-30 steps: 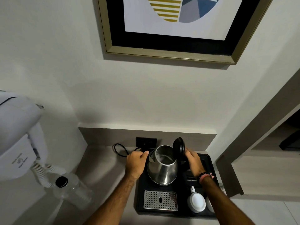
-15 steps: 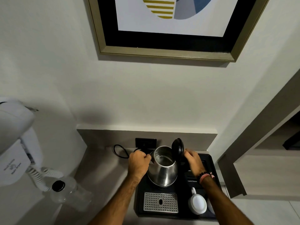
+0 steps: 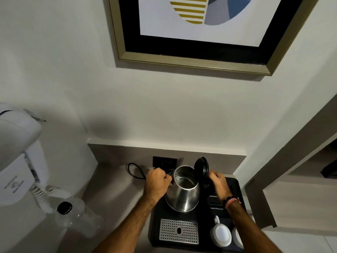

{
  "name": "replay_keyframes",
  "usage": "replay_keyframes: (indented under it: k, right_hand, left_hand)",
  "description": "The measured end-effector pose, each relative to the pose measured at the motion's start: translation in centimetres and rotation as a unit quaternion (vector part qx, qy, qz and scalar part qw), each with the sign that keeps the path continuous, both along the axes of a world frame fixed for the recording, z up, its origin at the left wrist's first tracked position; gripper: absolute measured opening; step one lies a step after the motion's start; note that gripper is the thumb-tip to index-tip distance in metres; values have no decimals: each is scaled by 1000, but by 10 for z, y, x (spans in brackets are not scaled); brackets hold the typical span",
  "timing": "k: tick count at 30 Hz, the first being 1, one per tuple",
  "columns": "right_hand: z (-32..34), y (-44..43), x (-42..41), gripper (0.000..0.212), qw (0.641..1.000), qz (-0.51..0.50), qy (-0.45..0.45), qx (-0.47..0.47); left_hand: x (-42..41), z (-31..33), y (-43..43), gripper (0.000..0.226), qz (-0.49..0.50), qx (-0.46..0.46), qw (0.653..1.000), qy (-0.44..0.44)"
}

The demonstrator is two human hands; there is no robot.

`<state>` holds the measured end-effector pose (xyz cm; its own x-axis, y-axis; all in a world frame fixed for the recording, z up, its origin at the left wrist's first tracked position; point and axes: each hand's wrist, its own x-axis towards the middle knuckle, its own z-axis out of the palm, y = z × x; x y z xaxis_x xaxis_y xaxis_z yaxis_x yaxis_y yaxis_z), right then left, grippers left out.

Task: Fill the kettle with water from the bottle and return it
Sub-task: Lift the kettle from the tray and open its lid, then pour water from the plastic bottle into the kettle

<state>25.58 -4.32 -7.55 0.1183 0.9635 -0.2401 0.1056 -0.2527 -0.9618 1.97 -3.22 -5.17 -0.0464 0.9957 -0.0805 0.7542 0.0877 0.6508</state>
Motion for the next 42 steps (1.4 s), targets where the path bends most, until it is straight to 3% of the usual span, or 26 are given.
replay_keyframes:
  k: [3,9,21,26,42]
  right_hand:
    - [1,3,-2,57,1000,6,1,15]
    - [15,22,-28,34,999,46,2,29]
    - [9,58,-149,33,985,174,14,7]
    - [-13,63,-180,29,983,178,30,-22]
    - [-52,62,-199,25,977,205,4,-51]
  left_hand:
    - [-5,9,-1,38,-1,13,1000,13]
    - [-34,24,-6,39,41,22,998,29]
    - [-129,12,-31,34,190,21,981,43]
    - [-147,-8,-34,25,214,-6,974,71]
    - [-146,-26,-49,29,229,-116,954,154]
